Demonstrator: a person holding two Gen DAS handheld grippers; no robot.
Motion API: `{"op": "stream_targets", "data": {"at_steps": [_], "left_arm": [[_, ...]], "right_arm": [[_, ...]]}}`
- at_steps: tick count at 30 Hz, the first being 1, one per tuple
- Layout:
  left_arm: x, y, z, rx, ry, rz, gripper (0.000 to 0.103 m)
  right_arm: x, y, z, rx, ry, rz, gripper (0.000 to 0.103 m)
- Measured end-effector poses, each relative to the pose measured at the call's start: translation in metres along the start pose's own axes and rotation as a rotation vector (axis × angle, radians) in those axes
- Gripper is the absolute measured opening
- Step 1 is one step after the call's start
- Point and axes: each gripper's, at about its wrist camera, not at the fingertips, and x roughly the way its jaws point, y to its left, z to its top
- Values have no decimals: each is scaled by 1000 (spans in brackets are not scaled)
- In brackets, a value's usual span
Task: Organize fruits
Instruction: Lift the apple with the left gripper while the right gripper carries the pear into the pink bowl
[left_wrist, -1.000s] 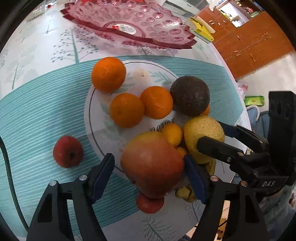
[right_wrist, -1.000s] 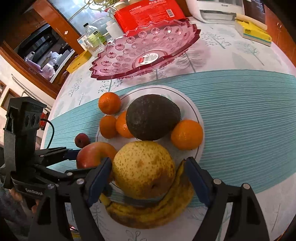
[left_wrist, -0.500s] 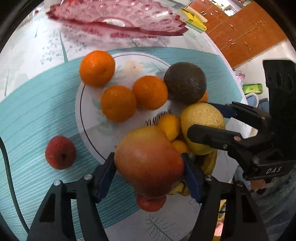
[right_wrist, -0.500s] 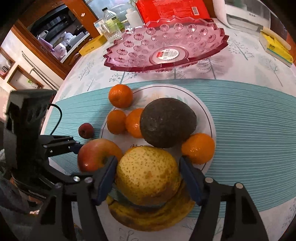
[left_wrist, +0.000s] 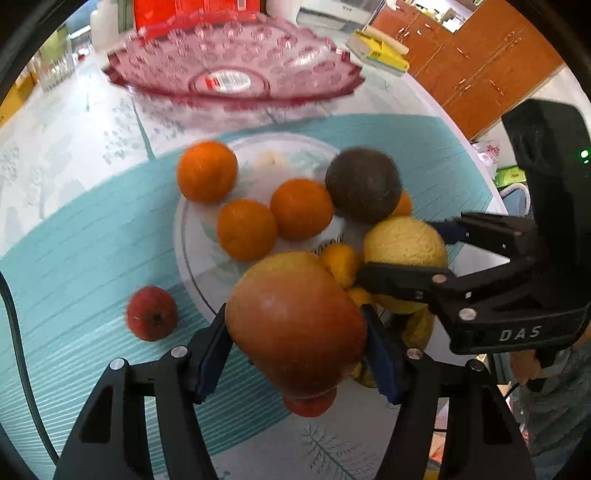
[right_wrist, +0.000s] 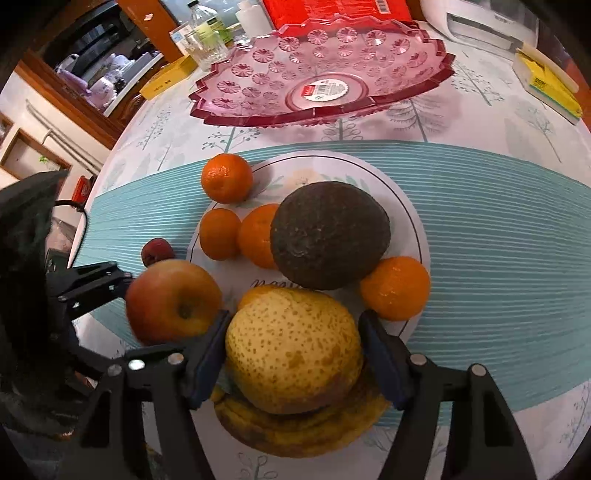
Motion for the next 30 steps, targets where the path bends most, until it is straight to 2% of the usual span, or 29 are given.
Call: {"op": "stream_targets", "data": {"at_steps": [5,9,14,17,20,23,25,30], "left_arm": [[-46,-2,15,6,-59,4,65],[-90,-3,34,37,-132,16,65],[-135,2,80,57,-239,95,65],[-148,7,108,53,-288,142,65],[-140,12,137,35,-310,215,65],[-115,19,163,1,-311,290,65],[-93,20,176,-21,-301,323,65],[-23,37,191,-112,-209,368,65]], "right_arm": [[-31,9,9,5,-20,-7,70],[-74,19,29,-13,-81,-29,70],[-124,26,79,-21,-201,-112,70],[-141,25,115,-11,-265,-152,70],[-138,18,145,5,-305,-183,70],[-118,7,173,12,-319,-206,70],[-95,-5,189,22,-298,-191,70],[-20,-35,213,45,-189,-156,70]]}}
